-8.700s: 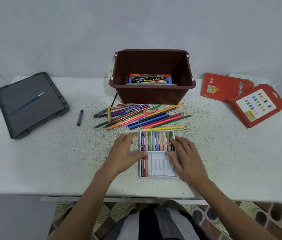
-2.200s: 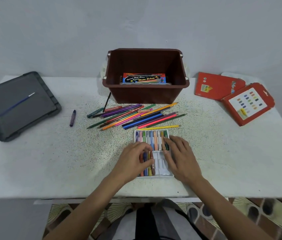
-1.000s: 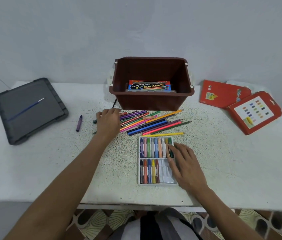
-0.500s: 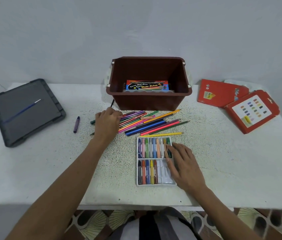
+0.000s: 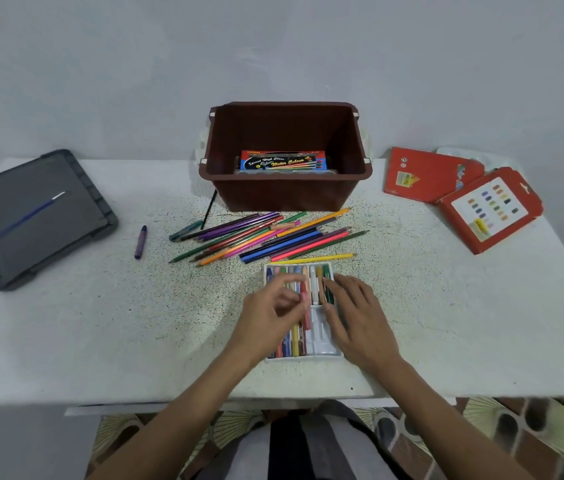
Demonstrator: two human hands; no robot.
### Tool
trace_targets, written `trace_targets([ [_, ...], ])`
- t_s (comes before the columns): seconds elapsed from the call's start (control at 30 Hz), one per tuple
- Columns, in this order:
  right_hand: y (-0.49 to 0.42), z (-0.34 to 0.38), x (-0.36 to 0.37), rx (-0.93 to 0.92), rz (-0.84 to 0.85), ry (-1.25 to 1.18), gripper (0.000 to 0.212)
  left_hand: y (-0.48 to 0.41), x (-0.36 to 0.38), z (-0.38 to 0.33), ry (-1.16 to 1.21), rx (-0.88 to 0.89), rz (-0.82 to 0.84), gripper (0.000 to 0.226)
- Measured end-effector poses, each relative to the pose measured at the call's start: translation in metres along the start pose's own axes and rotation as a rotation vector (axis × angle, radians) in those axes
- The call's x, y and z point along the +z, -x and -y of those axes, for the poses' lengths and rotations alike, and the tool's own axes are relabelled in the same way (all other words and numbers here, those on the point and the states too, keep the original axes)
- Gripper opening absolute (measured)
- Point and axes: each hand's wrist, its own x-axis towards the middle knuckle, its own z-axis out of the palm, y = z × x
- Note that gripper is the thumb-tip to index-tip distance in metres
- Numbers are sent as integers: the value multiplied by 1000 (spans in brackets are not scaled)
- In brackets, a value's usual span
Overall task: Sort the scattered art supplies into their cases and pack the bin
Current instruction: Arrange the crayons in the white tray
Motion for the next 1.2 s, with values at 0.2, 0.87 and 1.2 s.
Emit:
trace_targets([
  [0.2,-1,0,0,-98,-85,34,40,12,10,26,-303,82,52,37],
  [0.87,2,-3,2,46,57,6,51,-11,2,53,-814,192,-79,97],
  [1.2,2,-2,1,37,65,7,54,-65,-76,60,-684,50,-468,43],
])
